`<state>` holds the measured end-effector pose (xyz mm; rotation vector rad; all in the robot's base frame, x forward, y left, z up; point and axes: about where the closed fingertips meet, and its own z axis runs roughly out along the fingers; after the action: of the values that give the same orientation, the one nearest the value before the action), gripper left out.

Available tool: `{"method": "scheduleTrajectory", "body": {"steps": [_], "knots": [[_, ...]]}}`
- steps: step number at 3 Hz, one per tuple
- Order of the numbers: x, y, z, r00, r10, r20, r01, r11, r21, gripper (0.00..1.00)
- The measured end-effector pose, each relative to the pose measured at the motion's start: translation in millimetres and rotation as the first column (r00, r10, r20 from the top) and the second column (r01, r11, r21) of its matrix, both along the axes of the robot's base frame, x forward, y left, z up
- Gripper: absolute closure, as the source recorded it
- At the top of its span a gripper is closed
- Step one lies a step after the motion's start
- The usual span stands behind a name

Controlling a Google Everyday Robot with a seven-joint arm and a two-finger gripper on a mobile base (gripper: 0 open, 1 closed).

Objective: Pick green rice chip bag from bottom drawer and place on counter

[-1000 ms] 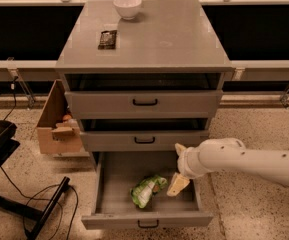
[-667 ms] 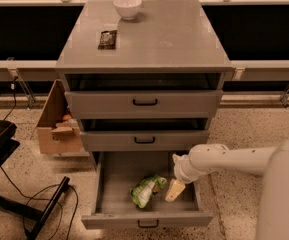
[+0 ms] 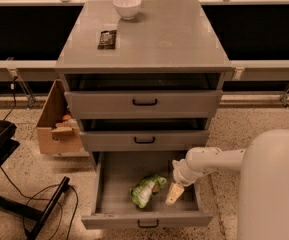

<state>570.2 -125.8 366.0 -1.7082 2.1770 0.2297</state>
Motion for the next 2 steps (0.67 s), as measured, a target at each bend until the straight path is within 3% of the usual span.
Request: {"method": "scheduleTrajectory", "body": {"steps": [1, 2], "knots": [[17.9, -5.5, -37.4, 0.9989, 0.045, -0.016, -0.045, 0.998, -0.032, 0.00], [42.3, -19.9, -82.7, 0.9980, 0.062, -0.001, -0.062, 0.997, -0.041, 0.00]]}}
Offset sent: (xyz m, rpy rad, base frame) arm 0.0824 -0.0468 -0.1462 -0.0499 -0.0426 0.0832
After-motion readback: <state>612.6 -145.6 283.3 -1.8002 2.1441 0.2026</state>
